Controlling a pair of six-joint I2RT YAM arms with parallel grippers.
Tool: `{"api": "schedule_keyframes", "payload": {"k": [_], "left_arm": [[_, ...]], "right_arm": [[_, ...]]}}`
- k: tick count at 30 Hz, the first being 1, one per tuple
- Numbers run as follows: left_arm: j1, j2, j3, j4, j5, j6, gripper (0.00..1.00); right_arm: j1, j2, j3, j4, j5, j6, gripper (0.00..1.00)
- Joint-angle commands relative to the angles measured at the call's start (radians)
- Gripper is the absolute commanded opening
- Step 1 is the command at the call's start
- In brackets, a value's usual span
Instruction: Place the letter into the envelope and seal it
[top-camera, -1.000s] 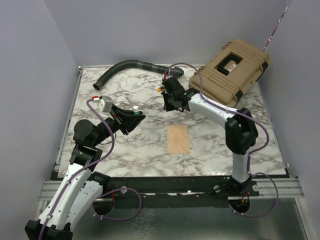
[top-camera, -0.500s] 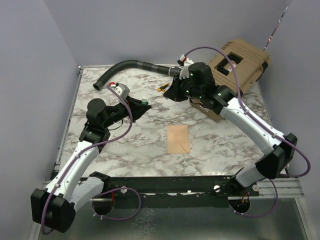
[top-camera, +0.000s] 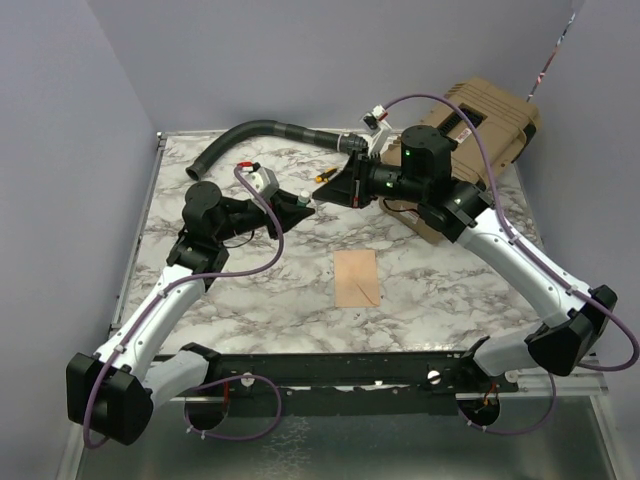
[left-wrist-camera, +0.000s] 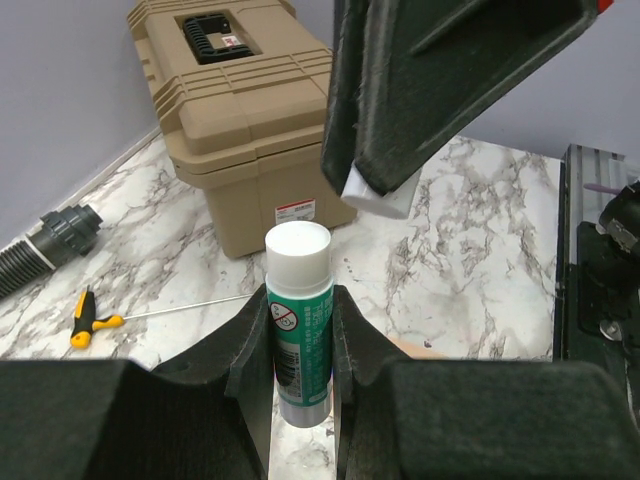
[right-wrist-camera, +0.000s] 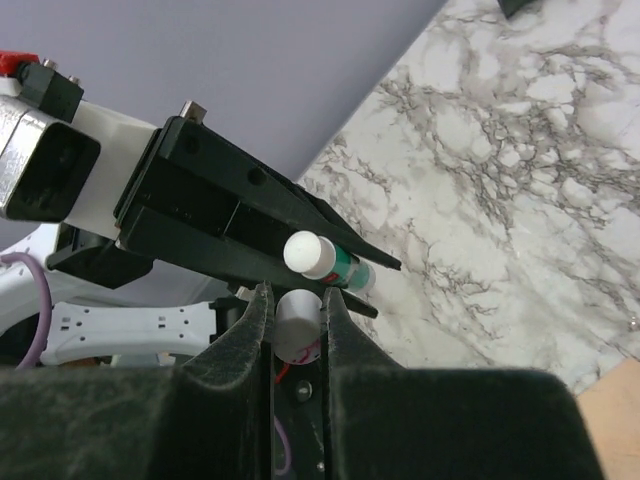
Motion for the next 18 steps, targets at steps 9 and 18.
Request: {"api": "schedule_keyframes", "payload": {"k": [9, 18], "left_arm": [[-0.036, 0.003, 0.017, 0.025, 0.046, 0.056, 0.00], [-0.043, 0.000, 0.008, 0.024, 0.025, 0.060, 0.00]], "right_arm": [[-0.005, 0.058, 0.016, 0.090, -0.104, 0.089, 0.01], [-0.004, 0.053, 0.003, 0.120, -0.116, 0.122, 0.01]]}}
